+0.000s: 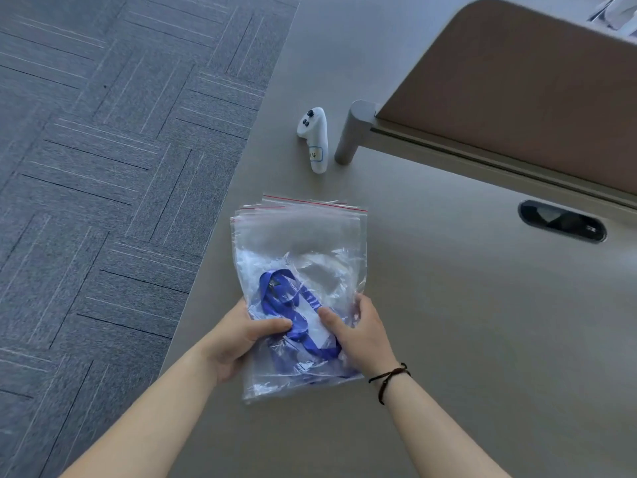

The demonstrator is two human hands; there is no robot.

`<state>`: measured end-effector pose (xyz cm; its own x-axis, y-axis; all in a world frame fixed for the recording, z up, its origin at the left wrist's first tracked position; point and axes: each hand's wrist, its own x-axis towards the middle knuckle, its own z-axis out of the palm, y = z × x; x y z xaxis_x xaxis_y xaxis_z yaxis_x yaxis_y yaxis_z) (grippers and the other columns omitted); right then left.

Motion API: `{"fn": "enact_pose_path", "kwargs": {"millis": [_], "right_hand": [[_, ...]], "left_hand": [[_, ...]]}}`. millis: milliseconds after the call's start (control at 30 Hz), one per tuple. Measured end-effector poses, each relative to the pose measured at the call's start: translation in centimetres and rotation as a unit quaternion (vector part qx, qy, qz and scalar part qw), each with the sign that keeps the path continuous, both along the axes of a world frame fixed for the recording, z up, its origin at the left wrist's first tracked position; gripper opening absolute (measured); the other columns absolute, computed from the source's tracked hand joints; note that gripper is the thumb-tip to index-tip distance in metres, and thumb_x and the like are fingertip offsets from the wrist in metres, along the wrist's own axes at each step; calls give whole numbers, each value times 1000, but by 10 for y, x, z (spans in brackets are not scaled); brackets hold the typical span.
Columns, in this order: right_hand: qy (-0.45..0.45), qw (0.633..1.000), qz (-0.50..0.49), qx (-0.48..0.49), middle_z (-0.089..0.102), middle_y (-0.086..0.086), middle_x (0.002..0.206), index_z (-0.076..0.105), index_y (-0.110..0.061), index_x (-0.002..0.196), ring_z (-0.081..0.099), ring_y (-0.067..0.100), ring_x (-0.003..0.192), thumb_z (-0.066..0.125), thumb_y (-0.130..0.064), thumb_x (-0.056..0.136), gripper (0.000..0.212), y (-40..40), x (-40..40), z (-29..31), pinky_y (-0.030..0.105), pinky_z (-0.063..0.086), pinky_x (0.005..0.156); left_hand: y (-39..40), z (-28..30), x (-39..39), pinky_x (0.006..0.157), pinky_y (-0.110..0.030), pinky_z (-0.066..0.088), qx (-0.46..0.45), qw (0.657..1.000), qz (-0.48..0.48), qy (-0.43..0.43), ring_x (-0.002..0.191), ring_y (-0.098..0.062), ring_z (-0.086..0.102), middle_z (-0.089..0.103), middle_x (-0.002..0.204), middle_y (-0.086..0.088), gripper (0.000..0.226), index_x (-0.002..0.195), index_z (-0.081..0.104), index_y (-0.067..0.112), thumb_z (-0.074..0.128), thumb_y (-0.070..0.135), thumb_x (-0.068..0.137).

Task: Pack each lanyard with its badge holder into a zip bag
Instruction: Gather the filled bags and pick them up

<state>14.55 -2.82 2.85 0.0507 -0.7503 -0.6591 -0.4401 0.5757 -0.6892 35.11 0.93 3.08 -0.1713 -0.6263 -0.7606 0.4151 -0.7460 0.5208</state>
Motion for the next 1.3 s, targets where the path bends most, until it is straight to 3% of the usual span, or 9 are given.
{"fn": "enact_pose_path", "kwargs": {"millis": [67,167,367,600,767,900,1033,1200,1300], "right_hand": [[-140,985,-75,72,71,-2,115,59,-20,116,70,12,103,87,-35,73,54,-3,-12,2,35,55,94],[-282,938,-76,185,69,18,123,58,-10,129,66,38,113,82,-22,78,58,-4,-36,15,57,50,100],[-268,950,-66,148,71,19,115,57,-8,128,70,38,104,71,2,85,47,0,-79,37,46,60,81],[-285,936,-85,189,70,22,118,58,-5,128,67,40,109,70,0,86,44,16,-156,50,50,56,91],[-276,923,-55,262,70,24,117,65,1,122,66,41,111,76,-8,84,40,38,-241,60,51,54,96],[-249,938,-37,239,74,19,108,67,-3,117,72,35,98,78,-12,83,36,53,-301,76,45,58,87],[-236,952,-21,193,75,17,106,67,-7,117,73,33,97,80,-12,81,38,61,-350,90,43,59,84],[-204,971,18,123,76,16,100,69,-7,110,73,32,92,89,-15,71,44,63,-375,102,47,59,87],[-176,981,2,88,78,9,96,68,-10,111,75,25,87,86,-17,76,40,67,-377,108,38,60,78]], "left_hand": [[1,2,-6,92,-64,52,-3,999,1,32,111,-49,64,66,123,-29,69,136,52,9,76,-3,72],[-1,6,-15,91,-65,51,-5,999,-2,46,111,-50,63,65,124,-29,70,137,51,13,75,-2,73],[-5,24,-48,95,-65,49,-23,998,-45,49,113,-50,63,65,126,-28,69,138,50,15,77,-1,76],[2,49,-130,85,-57,57,-40,998,-36,-10,110,-44,67,68,124,-20,80,139,40,32,75,-8,80],[28,64,-208,98,-66,47,-17,994,-109,-5,114,-47,64,65,128,-23,80,139,42,30,77,-8,78],[41,78,-271,101,-68,43,-46,987,-153,26,120,-50,59,60,135,-25,79,142,41,28,73,-7,79],[50,95,-323,100,-62,48,-43,985,-161,43,120,-48,59,61,132,-25,70,142,43,20,70,0,81],[41,108,-356,101,-58,48,63,994,-84,-8,113,-42,66,70,122,-20,49,130,60,14,56,49,97],[32,104,-363,93,-58,54,22,998,-39,-39,102,-41,71,72,113,-22,35,132,54,13,55,29,101]]}}
